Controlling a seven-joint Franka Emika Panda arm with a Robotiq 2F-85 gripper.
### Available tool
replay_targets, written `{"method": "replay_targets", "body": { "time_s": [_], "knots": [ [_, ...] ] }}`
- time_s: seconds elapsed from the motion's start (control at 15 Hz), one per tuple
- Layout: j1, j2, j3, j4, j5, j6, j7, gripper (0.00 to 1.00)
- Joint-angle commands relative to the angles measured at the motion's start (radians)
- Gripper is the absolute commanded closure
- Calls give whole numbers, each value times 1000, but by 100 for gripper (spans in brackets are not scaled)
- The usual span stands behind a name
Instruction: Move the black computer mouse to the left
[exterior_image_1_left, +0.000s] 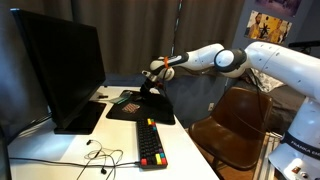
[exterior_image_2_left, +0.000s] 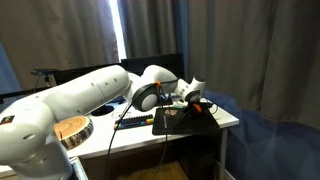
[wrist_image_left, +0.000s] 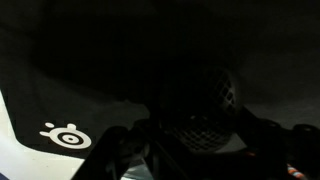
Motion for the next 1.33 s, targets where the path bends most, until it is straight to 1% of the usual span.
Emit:
{"method": "replay_targets", "body": {
  "time_s": [0.0,0.27,0.53,0.6,0.67,0.73,0.8,1.27],
  "knots": [
    [-9,1,29,2,16,-1,-24,36],
    [-23,-29,28,-58,14,30,-17,39],
    [-29,-61,8,-135,7,110,12,38],
    [-30,-70,4,-160,5,140,21,38],
    [-28,-83,3,-194,8,173,35,33],
    [-25,-98,3,-232,8,208,47,34],
    [-19,-113,3,-275,10,251,61,39],
    [4,-228,16,-573,-6,539,151,41]
  ]
}}
